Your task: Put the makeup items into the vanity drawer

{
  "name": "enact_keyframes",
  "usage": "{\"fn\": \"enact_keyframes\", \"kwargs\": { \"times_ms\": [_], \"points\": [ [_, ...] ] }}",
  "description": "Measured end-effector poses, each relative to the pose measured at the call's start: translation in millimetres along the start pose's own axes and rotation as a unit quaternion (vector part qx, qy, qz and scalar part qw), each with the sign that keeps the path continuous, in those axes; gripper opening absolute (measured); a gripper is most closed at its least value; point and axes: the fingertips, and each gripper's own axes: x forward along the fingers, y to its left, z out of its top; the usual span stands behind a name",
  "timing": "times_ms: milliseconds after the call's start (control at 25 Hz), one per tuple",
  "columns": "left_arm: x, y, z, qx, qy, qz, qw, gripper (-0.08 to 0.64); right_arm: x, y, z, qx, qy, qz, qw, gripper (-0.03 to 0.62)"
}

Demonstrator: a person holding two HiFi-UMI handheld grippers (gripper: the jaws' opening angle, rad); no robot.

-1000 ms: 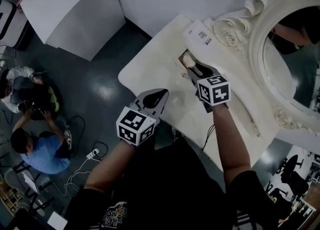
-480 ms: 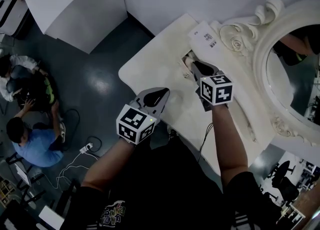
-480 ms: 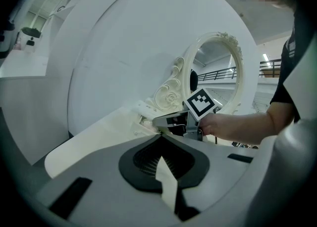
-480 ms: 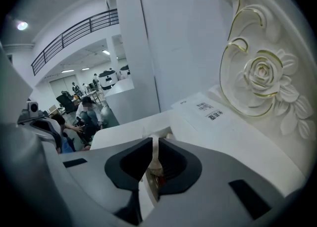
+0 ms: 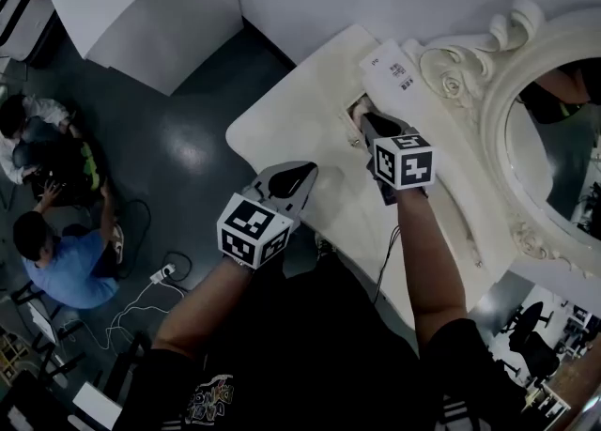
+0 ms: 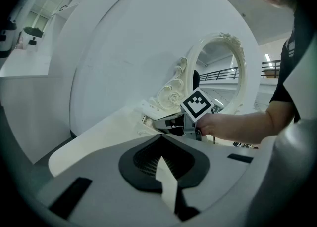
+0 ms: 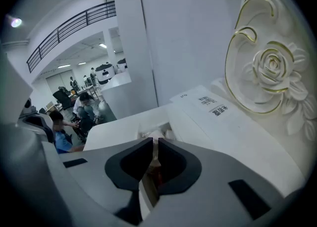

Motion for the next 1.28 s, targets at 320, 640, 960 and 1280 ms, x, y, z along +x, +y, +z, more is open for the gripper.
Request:
{"fn": "enact_keyframes", "kwargs": {
  "times_ms": [320, 640, 960, 1280],
  "points": [
    [-3.4, -8.8, 6.8, 0.015, 0.002, -0.016, 0.9998, 0.000, 7.4, -1.8, -1.0, -0.023, 0.024, -0.017, 0.999, 0.054],
    [-14.2, -16.1, 10.7, 0.038, 0.009, -0.043, 0.9983, 0.000, -26.5, -1.4, 2.6, -0.008, -0.022, -0.050, 0.998, 0.055],
    [-10.1, -46.6, 15.3, 0.072, 0.019, -0.099, 0.9923, 0.000, -91.4, 5.0, -10.2, 0.047, -0.092, -0.081, 0.991, 0.043],
    [3.8, -106.7, 2.7, 0.109, 0.038, -0.155, 0.9812, 0.000, -193.9, 12.4, -55.9, 0.150, -0.186, -0.118, 0.964, 0.029]
  ]
}}
